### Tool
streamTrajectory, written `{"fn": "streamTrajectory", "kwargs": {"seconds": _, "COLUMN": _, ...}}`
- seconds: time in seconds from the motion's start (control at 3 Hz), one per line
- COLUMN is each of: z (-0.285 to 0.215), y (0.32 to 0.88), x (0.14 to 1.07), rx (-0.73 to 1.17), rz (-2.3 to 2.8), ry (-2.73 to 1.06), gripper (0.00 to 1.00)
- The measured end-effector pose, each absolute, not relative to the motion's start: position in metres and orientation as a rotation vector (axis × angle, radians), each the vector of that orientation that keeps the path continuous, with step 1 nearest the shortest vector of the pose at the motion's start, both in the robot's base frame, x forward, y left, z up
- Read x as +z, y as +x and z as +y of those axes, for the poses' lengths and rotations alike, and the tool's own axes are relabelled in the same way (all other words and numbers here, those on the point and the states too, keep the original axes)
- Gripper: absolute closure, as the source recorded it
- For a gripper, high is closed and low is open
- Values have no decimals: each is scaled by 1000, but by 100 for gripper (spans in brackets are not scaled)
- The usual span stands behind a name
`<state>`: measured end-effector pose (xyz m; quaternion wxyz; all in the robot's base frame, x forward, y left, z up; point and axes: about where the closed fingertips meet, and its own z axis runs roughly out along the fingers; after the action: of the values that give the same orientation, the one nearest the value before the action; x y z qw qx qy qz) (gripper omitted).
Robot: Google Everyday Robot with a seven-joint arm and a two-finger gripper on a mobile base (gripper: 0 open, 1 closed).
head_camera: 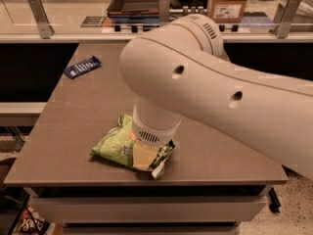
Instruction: Move green jalapeno chip bag near rxbar blueberry
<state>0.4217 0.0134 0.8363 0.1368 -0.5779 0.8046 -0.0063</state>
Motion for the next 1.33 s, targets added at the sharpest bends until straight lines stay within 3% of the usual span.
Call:
{"fn": "streamTrajectory", "kwargs": {"seconds": 0.67, "z": 14, "y": 421, "x": 837, "rx": -21, "rz": 2325, "ry": -1674, "gripper": 87}}
{"fn": "streamTrajectory", "kwargs": {"seconds": 1.0, "z": 15, "y": 421, "x": 838, "rx": -23, "rz": 2323, "ry": -1675, "gripper": 100}}
{"fn": "streamTrajectory", "kwargs": {"seconds": 1.33, "z": 15, "y": 421, "x": 838, "rx": -23, "rz": 2322, "ry": -1675, "gripper": 100}}
